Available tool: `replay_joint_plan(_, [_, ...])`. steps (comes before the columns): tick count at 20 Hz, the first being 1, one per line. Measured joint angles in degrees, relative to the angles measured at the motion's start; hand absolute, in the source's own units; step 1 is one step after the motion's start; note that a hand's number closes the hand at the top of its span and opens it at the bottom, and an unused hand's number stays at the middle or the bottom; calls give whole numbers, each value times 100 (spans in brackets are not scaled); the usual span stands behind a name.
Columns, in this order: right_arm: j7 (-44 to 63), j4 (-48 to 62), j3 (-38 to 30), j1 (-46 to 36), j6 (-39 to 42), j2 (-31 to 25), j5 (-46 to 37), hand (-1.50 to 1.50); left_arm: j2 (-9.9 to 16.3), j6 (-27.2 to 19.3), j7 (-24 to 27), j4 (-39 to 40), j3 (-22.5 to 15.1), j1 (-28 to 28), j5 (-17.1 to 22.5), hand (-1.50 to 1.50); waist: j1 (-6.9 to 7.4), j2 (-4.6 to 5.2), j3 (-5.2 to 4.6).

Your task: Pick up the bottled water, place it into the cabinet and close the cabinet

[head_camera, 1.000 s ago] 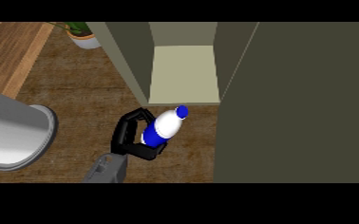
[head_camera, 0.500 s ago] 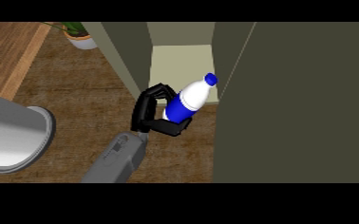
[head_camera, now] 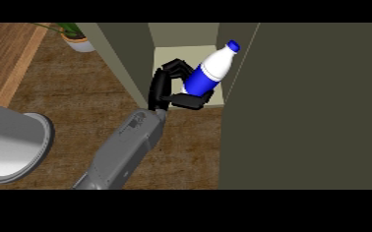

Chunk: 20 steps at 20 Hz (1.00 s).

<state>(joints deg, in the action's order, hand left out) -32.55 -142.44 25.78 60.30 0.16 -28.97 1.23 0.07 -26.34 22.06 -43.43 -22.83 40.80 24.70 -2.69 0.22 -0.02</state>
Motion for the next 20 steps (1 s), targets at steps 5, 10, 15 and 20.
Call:
replay_joint_plan(5, [-78,-4,-114,58,113,-44,53,-150,21,-178,-94,684,176,633,363,150,-62,33,-3])
replay_joint_plan(10, [-138,-3,-126,103,181,-37,79,-150,3,-683,6,1518,356,1151,314,150,-104,59,-2])
replay_joint_plan(15, [-277,27,-232,127,290,-64,109,-150,44,-1462,45,2343,222,1581,-90,-150,-154,83,3])
replay_joint_plan(20, [-395,40,-379,210,447,-123,166,-150,94,-1895,-4,3013,237,2010,-295,-150,-212,113,2])
